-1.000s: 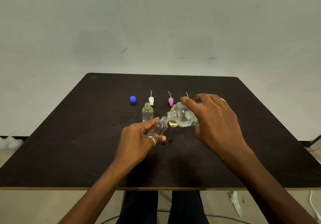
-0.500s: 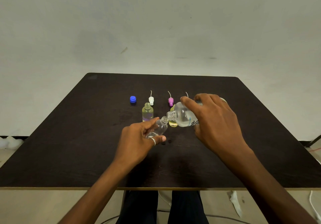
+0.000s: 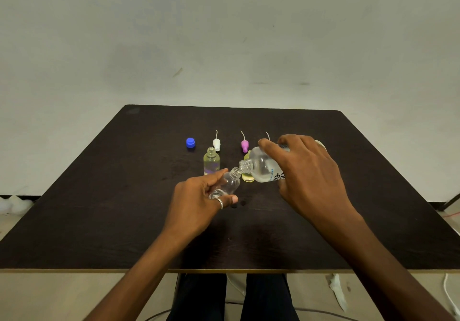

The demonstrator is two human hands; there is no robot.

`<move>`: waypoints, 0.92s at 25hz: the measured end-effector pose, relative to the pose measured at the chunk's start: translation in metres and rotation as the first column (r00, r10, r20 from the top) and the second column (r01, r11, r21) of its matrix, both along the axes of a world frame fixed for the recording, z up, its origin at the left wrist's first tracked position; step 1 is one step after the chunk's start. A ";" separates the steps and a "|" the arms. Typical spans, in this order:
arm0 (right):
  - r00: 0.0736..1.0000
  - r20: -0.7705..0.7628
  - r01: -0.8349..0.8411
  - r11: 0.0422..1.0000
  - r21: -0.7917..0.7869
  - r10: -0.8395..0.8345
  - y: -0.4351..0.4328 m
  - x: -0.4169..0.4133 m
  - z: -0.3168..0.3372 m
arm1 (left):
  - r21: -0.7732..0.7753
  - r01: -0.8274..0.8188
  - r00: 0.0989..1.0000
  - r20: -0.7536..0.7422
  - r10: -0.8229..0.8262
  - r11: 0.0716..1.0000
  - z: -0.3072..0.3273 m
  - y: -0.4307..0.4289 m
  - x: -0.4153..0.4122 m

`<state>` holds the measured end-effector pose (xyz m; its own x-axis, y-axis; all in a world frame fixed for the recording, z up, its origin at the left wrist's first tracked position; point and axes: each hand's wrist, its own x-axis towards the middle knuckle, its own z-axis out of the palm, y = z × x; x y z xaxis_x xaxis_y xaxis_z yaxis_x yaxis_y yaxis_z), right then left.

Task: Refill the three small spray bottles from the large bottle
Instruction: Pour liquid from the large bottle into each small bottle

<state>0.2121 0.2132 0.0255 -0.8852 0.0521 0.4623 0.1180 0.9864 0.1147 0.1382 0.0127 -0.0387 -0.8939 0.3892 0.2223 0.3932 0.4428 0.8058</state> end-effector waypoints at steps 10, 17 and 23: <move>1.000 -0.015 0.003 1.000 0.010 -0.003 0.001 0.001 -0.001 | 0.008 -0.004 1.000 0.016 0.004 1.000 0.000 0.001 0.000; 1.000 -0.004 0.004 1.000 0.010 -0.004 0.001 0.000 -0.001 | 0.011 -0.004 1.000 0.012 0.003 1.000 -0.002 0.001 -0.001; 1.000 -0.006 0.001 1.000 0.012 -0.001 0.002 -0.001 -0.002 | 0.007 0.000 1.000 0.003 0.000 1.000 -0.003 0.000 -0.001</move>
